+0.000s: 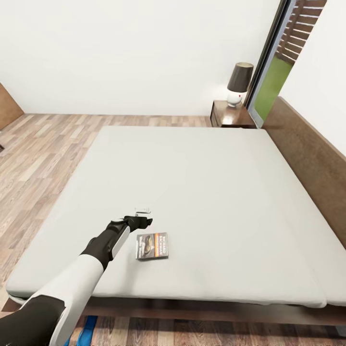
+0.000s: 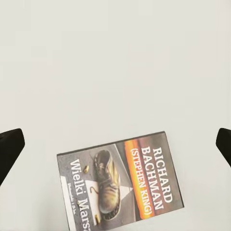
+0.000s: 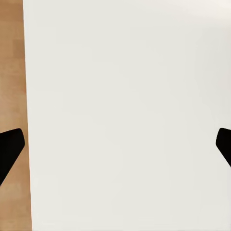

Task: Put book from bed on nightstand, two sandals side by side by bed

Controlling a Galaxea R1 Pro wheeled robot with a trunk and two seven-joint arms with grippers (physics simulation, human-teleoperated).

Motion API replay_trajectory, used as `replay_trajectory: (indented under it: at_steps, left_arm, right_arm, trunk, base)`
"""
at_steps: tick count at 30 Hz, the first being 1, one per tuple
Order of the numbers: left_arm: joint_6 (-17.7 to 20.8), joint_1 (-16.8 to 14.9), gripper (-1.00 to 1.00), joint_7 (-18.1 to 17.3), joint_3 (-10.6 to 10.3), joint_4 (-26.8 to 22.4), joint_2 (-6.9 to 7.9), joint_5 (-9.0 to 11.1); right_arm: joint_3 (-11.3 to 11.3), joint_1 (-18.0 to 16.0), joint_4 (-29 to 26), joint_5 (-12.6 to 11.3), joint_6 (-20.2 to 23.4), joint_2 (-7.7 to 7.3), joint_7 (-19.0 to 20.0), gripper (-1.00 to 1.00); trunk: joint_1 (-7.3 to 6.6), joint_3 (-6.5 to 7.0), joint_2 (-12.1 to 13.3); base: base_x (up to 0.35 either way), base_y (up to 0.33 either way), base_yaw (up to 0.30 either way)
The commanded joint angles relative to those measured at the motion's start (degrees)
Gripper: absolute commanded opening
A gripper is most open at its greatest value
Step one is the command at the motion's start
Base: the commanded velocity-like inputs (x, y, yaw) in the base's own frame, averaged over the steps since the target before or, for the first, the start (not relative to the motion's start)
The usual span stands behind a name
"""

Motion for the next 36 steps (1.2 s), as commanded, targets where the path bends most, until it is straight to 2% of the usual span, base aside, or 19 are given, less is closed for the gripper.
replay_trajectory:
  at_steps: [1,30,36]
  left_arm:
    - [0.45,-0.16,1.00,0.11,-0.14,-0.08,0.03,0.59]
    - [2.04,-3.19,1.00,0.12,-0.13,-0.11,-0.04,0.59]
    - [3.52,-3.59,1.00,0.17,-0.13,-0.21,-0.05,0.59]
  right_arm:
    - [0.48,0.02,-0.09,-0.46,0.23,0.02,-0.19,1.00]
    - [0.56,0.04,-0.04,-0.46,0.29,0.11,-0.19,1.00]
    - [0.56,0.05,-0.03,-0.46,0.31,0.11,-0.19,1.00]
  trunk:
    - [0.03,-0.16,-0.09]
    - [0.03,-2.80,-0.09]
    - [0.03,-3.35,-0.09]
  base:
    - [0.000,0.000,0.000]
    - [0.000,0.000,0.000]
    - [0.000,0.000,0.000]
